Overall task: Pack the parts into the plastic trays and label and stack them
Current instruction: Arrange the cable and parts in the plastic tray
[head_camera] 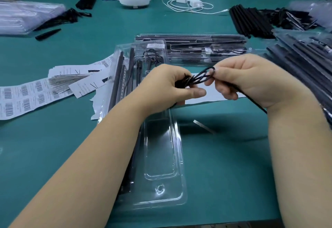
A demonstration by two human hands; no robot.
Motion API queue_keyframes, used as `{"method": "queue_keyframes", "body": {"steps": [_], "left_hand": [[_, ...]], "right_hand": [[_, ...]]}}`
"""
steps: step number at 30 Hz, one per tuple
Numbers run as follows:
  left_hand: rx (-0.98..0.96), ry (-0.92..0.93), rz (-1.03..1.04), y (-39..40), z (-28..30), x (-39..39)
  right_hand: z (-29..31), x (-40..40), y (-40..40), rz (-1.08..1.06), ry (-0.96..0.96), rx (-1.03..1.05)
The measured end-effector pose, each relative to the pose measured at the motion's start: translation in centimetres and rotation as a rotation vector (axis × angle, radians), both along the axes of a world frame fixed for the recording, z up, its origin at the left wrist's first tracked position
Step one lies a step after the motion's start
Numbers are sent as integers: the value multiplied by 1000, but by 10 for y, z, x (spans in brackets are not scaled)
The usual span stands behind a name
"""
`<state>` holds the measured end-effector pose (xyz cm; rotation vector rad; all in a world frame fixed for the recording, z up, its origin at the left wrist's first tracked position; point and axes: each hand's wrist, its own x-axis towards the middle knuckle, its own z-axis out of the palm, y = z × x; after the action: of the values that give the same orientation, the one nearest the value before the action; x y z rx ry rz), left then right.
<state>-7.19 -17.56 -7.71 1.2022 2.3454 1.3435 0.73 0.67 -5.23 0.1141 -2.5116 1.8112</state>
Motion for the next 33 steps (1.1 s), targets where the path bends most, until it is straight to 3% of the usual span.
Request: {"method": "queue_keyframes", "body": {"steps": [6,12,17,20,21,28,33], "left_hand": [[176,-114,-19,-1,1,3],[87,-181,-81,2,6,3],[72,-195,-89,2,7,10],[92,-204,-77,0,5,8],[94,-202,-89,-1,6,6],[-4,-142,-154,-2,5,5],[219,-218,-7,-4,5,2]], "right_hand": [[-5,-14,-39,-209,285,-107],[-14,-10,-69,-289,468,-379],[-15,-8,-74,-255,471,-194],[-18,-11,-74,-340,488,394],[-18,-12,-73,-332,458,454],[-22,-14,-68,-112,363,292],[-14,-20,-50,-197,206,-23]]}}
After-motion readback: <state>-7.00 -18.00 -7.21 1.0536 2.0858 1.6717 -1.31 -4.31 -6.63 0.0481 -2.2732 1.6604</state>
